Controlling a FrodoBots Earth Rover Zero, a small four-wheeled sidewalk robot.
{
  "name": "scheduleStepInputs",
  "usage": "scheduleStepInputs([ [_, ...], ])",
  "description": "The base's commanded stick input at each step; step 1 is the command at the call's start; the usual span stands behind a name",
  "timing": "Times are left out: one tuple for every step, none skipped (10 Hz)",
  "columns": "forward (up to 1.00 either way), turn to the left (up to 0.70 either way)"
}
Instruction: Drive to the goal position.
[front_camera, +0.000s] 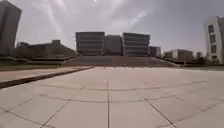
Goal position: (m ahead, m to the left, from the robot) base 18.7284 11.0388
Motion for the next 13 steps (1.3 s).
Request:
scheduleStepInputs([
  [1.0,0.0],
  [1.0,0.0],
  [1.0,0.0],
  [1.0,0.0],
  [1.0,0.0],
  [1.0,0.0],
  [1.0,0.0],
  [1.0,0.0],
  [1.0,0.0],
  [1.0,0.0],
  [1.0,-0.07],
  [1.0,-0.24],
  [1.0,-0.34],
])
